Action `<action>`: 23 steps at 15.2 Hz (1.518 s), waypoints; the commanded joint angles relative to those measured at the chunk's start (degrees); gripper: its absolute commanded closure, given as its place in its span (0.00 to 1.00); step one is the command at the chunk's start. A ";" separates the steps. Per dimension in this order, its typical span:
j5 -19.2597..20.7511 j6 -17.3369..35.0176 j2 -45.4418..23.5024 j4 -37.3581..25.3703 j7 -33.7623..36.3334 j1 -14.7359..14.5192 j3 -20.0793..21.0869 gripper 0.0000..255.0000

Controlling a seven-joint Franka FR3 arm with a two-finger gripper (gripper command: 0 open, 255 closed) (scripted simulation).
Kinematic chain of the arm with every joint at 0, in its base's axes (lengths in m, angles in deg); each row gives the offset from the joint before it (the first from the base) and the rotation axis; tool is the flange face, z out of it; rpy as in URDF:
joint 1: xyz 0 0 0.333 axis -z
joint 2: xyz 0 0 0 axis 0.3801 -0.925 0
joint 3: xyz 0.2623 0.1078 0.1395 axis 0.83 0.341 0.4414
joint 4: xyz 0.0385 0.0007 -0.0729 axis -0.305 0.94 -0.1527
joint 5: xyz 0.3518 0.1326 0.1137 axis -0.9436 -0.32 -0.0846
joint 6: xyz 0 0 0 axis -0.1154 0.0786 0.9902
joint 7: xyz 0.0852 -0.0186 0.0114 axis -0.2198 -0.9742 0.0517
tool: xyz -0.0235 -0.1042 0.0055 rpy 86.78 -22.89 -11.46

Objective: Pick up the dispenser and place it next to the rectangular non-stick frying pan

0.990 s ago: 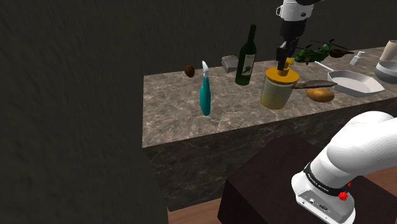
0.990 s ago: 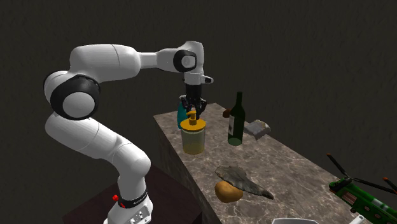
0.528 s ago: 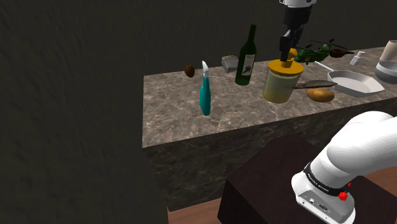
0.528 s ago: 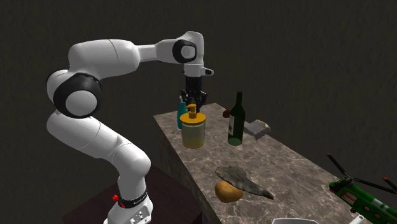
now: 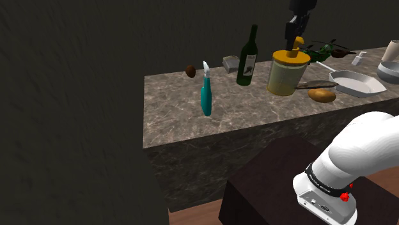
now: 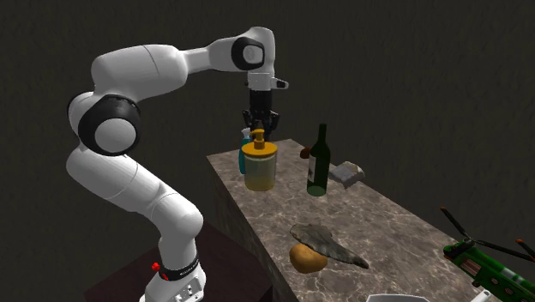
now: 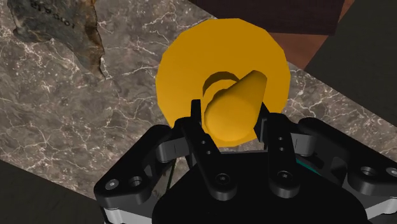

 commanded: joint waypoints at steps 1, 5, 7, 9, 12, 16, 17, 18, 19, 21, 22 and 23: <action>-0.03 -1.70 -0.52 -2.25 -0.17 -0.01 0.06 1.00; -0.11 -4.65 -1.88 -6.56 -0.46 -0.05 0.15 1.00; -0.14 -6.14 -2.64 -8.81 -0.62 -0.07 0.19 1.00; -0.18 -7.64 -3.44 -11.12 -0.78 -0.09 0.22 1.00; -0.22 -9.93 -4.74 -14.72 -1.03 -0.11 0.26 1.00; -0.25 -13.06 -6.68 -19.80 -1.41 -0.14 0.29 1.00; -0.26 -13.87 -7.20 -21.13 -1.51 -0.15 0.29 1.00; -0.27 -14.68 -7.75 -22.49 -1.61 -0.15 0.29 1.00; -0.27 -15.50 -8.30 -23.87 -1.72 -0.16 0.29 1.00; -0.28 -17.17 -9.48 -26.73 -1.94 -0.17 0.28 1.00; -0.28 -18.03 -10.10 -28.20 -2.06 -0.17 0.27 1.00; -0.28 -18.89 -10.74 -29.71 -2.18 -0.17 0.26 1.00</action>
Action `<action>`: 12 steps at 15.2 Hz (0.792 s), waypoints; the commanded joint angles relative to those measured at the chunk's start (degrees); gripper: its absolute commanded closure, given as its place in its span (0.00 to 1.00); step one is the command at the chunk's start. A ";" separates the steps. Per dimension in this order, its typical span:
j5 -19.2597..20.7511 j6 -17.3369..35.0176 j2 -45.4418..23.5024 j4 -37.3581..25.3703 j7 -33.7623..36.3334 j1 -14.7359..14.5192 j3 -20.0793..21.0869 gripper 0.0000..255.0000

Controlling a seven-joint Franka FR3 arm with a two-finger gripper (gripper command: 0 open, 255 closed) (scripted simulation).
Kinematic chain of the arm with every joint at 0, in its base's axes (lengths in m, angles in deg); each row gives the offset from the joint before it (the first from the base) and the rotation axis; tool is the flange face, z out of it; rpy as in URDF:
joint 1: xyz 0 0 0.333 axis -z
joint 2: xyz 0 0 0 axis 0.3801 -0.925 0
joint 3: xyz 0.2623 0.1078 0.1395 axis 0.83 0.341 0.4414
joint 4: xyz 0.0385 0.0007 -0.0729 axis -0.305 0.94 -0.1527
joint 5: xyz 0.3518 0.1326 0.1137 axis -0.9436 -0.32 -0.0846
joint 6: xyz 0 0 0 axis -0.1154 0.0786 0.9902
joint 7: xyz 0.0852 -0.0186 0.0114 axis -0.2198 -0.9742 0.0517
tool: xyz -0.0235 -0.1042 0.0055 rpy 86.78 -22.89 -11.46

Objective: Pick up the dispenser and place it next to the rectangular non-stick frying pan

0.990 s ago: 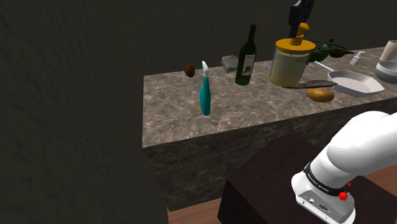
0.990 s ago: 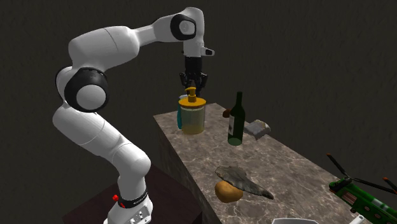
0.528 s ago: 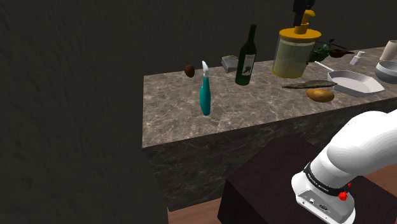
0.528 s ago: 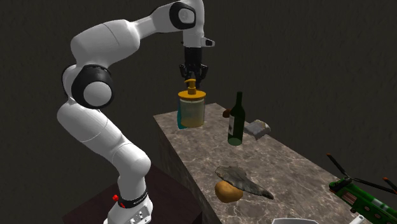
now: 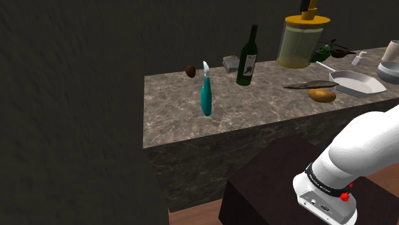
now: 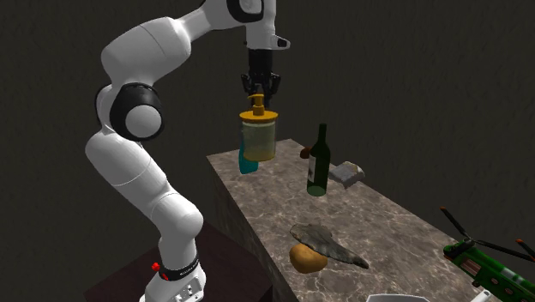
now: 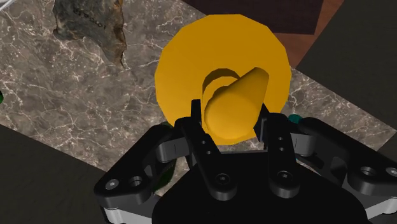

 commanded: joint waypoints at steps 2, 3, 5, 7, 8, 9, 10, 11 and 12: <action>-0.03 -2.83 -2.02 -4.88 -0.30 -0.03 0.04 1.00; -0.03 -3.75 -2.74 -6.51 -0.44 -0.03 0.02 1.00; 0.41 -2.98 -2.97 -6.10 -1.87 0.30 -0.99 1.00; 1.24 -0.76 -3.10 -4.31 -4.55 0.95 -3.00 1.00; 1.61 0.34 -3.28 -3.55 -5.87 1.28 -4.01 1.00; 1.95 1.43 -3.53 -2.86 -7.17 1.63 -5.00 1.00; 2.26 2.52 -3.85 -2.27 -8.46 1.98 -5.98 1.00; 2.54 3.60 -4.25 -1.75 -9.74 2.32 -6.98 1.00; 2.79 4.67 -4.72 -1.31 -11.01 2.66 -7.99 1.00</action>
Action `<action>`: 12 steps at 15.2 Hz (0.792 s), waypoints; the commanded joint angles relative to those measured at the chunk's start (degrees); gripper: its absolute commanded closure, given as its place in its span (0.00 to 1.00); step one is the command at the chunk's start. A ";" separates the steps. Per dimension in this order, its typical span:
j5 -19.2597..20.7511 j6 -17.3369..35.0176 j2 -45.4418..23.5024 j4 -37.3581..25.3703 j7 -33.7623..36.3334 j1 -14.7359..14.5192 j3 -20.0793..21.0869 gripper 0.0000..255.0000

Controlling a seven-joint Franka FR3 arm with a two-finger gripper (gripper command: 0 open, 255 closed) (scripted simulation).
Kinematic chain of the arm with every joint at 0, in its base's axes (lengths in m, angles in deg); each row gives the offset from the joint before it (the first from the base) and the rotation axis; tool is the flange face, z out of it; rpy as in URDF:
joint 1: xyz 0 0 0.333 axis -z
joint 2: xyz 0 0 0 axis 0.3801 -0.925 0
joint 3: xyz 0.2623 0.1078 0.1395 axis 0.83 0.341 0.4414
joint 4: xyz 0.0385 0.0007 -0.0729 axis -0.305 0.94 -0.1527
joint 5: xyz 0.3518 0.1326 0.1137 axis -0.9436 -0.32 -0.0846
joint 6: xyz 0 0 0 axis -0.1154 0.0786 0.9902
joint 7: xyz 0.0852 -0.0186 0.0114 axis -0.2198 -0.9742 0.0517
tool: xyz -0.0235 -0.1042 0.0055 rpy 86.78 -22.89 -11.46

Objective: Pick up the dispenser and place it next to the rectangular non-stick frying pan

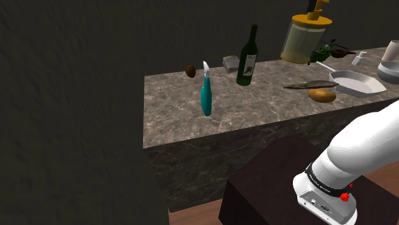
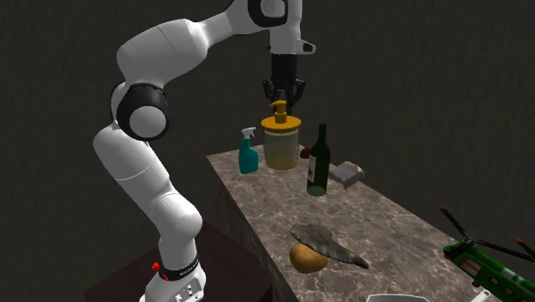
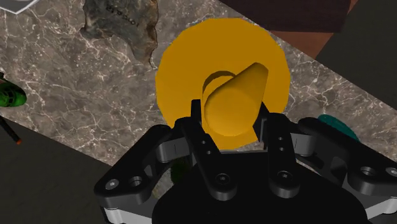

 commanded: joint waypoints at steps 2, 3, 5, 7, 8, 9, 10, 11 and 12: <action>0.61 3.47 -1.72 1.19 -3.85 1.04 -2.98 1.00; 0.73 4.52 -2.40 1.39 -5.11 1.42 -3.97 1.00; 0.82 6.57 -3.99 1.54 -7.62 2.17 -5.95 1.00; 0.69 8.56 -5.87 1.38 -10.14 2.98 -7.90 1.00; 0.53 9.53 -6.92 1.17 -11.41 3.40 -8.88 1.00; 0.31 10.48 -8.05 0.89 -12.68 3.84 -9.84 1.00; 0.03 11.40 -9.25 0.52 -13.97 4.30 -10.80 1.00; -0.33 12.30 -10.53 0.06 -15.26 4.78 -11.74 1.00; -0.76 13.16 -11.89 -0.48 -16.57 5.29 -12.67 1.00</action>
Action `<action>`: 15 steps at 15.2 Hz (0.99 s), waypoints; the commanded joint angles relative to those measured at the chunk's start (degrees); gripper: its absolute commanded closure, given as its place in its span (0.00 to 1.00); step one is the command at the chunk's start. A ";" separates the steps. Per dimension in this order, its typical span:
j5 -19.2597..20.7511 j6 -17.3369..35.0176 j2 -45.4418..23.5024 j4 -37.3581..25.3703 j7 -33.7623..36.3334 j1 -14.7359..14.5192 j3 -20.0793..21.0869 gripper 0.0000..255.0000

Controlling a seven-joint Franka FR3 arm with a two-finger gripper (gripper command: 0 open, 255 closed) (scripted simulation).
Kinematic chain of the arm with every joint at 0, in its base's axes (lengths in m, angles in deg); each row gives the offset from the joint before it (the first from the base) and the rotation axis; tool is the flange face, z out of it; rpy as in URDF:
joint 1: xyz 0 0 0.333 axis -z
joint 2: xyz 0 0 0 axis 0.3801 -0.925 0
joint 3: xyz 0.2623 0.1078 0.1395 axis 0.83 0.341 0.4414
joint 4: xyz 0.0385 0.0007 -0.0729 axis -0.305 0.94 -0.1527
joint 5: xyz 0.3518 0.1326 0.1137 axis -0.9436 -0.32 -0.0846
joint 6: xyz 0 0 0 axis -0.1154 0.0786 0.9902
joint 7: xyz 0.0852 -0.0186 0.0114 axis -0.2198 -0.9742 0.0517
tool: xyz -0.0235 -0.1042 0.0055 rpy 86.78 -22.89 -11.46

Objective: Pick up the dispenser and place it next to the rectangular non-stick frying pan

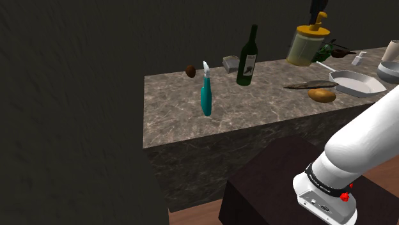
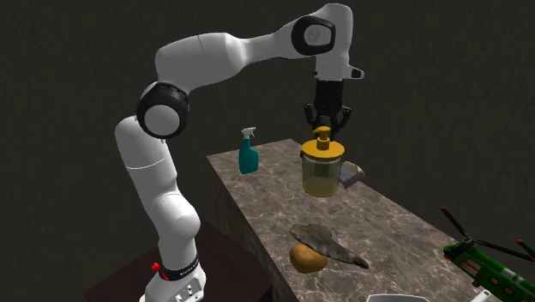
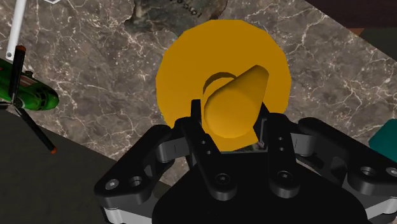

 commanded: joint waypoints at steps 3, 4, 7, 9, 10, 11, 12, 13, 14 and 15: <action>-2.08 3.64 -5.76 -2.30 -5.62 2.41 -3.73 1.00; -2.83 4.34 -7.42 -3.22 -6.96 3.09 -4.55 1.00; -5.53 6.07 -12.88 -6.61 -10.98 5.51 -6.71 1.00; -7.67 6.85 -16.88 -9.48 -13.61 7.53 -7.81 1.00; -8.82 7.12 -18.98 -11.11 -14.89 8.65 -8.26 1.00; -10.75 7.33 -22.45 -14.02 -16.83 10.58 -8.83 1.00; -10.47 8.29 -22.02 -12.70 -16.63 10.49 -8.61 1.00; -10.25 9.22 -21.63 -11.42 -16.45 10.32 -8.52 1.00; -10.05 10.14 -21.28 -10.18 -16.29 10.13 -8.47 1.00; -9.88 11.05 -20.95 -8.98 -16.13 9.95 -8.44 1.00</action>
